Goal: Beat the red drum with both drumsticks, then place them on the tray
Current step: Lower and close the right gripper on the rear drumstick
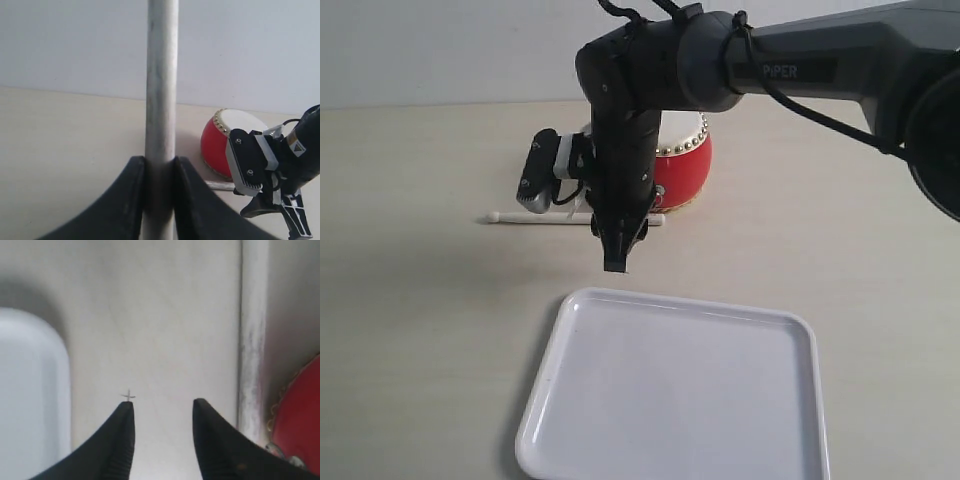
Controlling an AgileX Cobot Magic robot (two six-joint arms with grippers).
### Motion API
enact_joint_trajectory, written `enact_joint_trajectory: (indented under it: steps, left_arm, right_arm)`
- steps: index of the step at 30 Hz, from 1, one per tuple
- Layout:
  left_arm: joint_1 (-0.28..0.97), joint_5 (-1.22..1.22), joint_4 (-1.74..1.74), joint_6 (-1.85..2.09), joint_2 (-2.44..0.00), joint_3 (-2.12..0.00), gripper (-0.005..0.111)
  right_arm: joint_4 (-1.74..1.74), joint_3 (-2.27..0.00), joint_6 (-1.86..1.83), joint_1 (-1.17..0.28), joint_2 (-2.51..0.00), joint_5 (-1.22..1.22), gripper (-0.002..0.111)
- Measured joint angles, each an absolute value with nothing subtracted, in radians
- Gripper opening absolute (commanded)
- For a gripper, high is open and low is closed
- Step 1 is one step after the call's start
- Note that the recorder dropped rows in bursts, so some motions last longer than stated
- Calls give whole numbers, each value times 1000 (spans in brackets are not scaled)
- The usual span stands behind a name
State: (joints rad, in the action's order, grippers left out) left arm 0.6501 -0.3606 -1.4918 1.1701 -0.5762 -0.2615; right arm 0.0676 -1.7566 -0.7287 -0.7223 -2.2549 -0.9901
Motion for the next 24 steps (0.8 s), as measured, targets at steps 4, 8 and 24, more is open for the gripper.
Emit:
enact_joint_trajectory:
  steps: [4,8,24]
  left_arm:
    - [650,-360,-1505,1171,-576,-258,0]
    - [650,-349,-1505,1171,-576,-258,0]
    - [650,-349,-1505,1204,-576,-258,0]
  right_arm:
    - [123,-1757,-773,-722,-2255,-922,46]
    - [150,-1757,-827,-722,-2268,-861,48]
    - [238,-1834,-850,-722,-2372,-795,50]
